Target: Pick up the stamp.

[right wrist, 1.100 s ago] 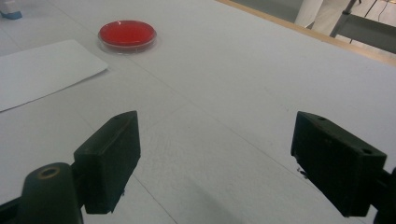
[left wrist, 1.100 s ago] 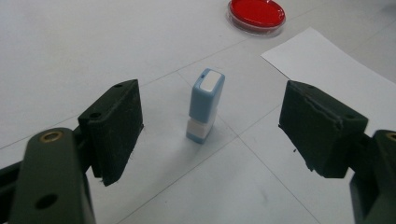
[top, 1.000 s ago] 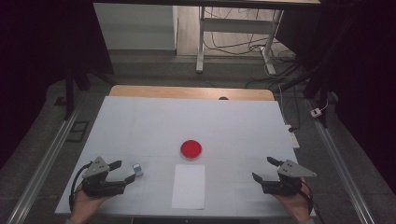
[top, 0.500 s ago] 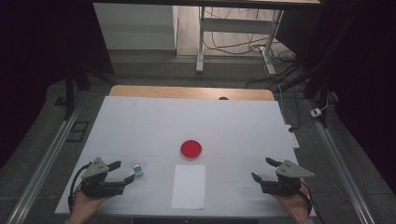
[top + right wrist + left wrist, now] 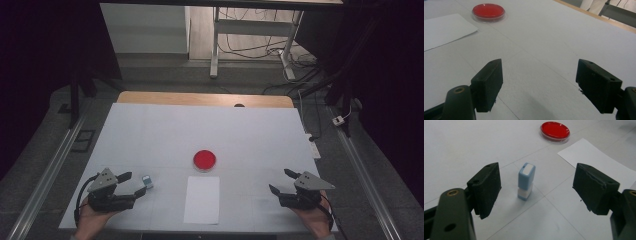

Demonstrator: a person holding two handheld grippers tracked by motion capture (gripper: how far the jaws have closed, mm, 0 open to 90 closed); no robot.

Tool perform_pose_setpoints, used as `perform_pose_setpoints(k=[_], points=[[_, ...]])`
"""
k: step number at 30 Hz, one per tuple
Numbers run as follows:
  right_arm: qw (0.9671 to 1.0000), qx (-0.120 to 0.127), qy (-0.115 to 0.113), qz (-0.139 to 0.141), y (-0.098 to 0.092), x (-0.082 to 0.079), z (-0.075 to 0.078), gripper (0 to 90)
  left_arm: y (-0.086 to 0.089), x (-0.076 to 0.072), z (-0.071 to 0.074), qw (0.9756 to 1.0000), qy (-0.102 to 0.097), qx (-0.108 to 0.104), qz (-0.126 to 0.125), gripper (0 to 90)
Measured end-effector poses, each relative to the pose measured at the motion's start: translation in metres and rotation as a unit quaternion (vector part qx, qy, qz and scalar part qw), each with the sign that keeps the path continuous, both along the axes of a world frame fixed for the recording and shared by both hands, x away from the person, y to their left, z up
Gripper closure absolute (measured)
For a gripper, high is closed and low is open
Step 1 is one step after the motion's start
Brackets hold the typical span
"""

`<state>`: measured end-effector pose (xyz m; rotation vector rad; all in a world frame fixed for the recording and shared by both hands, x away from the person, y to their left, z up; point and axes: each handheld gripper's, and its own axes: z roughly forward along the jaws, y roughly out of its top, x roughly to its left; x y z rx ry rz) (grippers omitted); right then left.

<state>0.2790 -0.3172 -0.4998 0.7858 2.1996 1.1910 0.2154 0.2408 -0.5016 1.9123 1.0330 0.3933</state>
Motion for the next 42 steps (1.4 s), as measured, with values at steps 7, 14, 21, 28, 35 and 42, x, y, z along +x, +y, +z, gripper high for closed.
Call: perform_pose_setpoints(k=[7, 14, 21, 28, 35, 42], points=[[1.0000, 0.000, 0.000, 0.003, 0.003, 0.000, -0.001, 22.0, -0.004, 0.002, 0.005, 1.0000, 0.000, 0.004, -0.006, 23.1], [1.0000, -0.001, -0.002, 0.005, 0.005, 0.000, -0.001, 22.0, -0.012, 0.009, 0.006, 0.9998, 0.004, 0.013, -0.012, 23.3], [1.0000, 0.001, -0.003, 0.005, 0.005, 0.000, 0.000, 22.0, -0.021, 0.021, 0.004, 0.9996, 0.010, 0.025, -0.011, 23.5], [1.0000, -0.001, -0.001, 0.004, 0.006, 0.001, 0.000, 22.2, -0.018, 0.034, -0.007, 0.9989, 0.023, 0.040, -0.007, 29.3], [1.0000, -0.002, -0.001, 0.002, 0.006, 0.001, 0.000, 22.3, -0.018, 0.037, -0.013, 0.9978, 0.032, 0.052, -0.027, 38.5], [1.0000, -0.003, 0.000, 0.001, 0.006, 0.001, -0.001, 22.4, -0.019, 0.039, -0.017, 0.9969, 0.028, 0.065, -0.034, 49.3]])
